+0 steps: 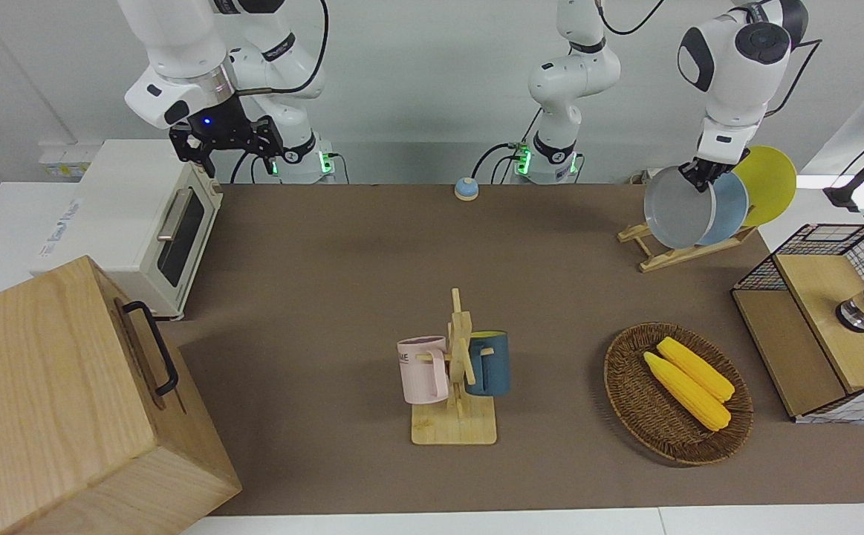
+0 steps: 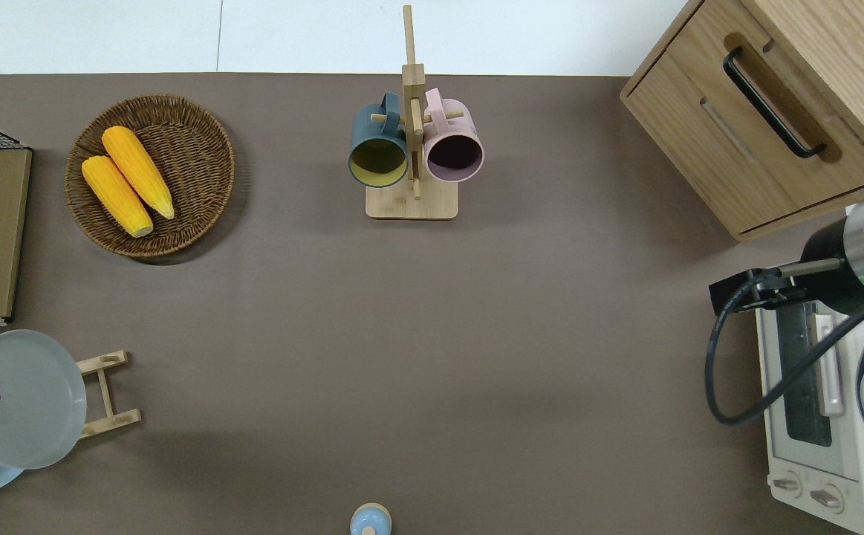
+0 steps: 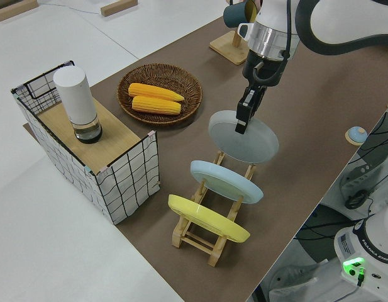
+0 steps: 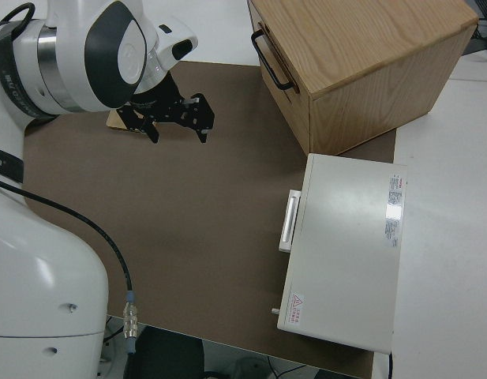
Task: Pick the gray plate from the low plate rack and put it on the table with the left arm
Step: 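Lift the gray plate up out of the rack with the left gripper, then carry the gray plate away from the rack toward the table center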
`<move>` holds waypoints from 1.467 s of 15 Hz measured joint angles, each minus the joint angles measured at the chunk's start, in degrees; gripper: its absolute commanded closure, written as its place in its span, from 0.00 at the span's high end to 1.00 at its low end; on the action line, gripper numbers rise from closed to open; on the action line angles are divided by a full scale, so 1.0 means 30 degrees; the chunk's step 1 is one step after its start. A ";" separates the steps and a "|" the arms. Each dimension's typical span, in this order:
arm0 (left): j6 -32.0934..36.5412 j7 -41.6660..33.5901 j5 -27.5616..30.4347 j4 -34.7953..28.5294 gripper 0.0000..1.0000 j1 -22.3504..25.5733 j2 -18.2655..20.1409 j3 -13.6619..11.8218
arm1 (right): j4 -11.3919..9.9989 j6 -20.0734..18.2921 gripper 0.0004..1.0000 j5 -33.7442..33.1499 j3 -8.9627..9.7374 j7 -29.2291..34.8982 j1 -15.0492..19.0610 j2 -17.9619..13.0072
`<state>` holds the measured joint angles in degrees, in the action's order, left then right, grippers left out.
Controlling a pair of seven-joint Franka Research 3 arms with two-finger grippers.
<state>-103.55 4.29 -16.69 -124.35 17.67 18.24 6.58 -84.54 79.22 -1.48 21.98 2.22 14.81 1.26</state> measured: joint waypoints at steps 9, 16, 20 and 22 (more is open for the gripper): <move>0.1917 -0.1022 0.2357 0.2057 0.00 -0.0347 -0.0067 0.0265 | 0.0000 0.0000 0.98 0.0000 0.0000 0.0000 0.0000 0.0000; 0.1884 -0.2297 0.7041 0.2039 0.00 -0.1330 -0.1061 0.0326 | 0.0000 0.0000 0.98 0.0000 0.0000 0.0000 0.0000 0.0000; 0.1798 -0.4324 1.0490 0.1908 0.00 -0.1274 -0.1888 0.0187 | 0.0000 0.0000 0.98 0.0000 0.0000 0.0000 0.0000 0.0000; 0.1631 -0.5779 1.2052 0.1584 0.00 -0.1234 -0.2356 0.0038 | 0.0000 0.0000 0.98 0.0000 0.0000 0.0000 0.0000 0.0000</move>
<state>-98.65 -13.05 19.46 -119.59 13.97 11.17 6.69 -84.54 79.22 -1.48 21.98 2.22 14.81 1.26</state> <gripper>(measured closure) 0.872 0.013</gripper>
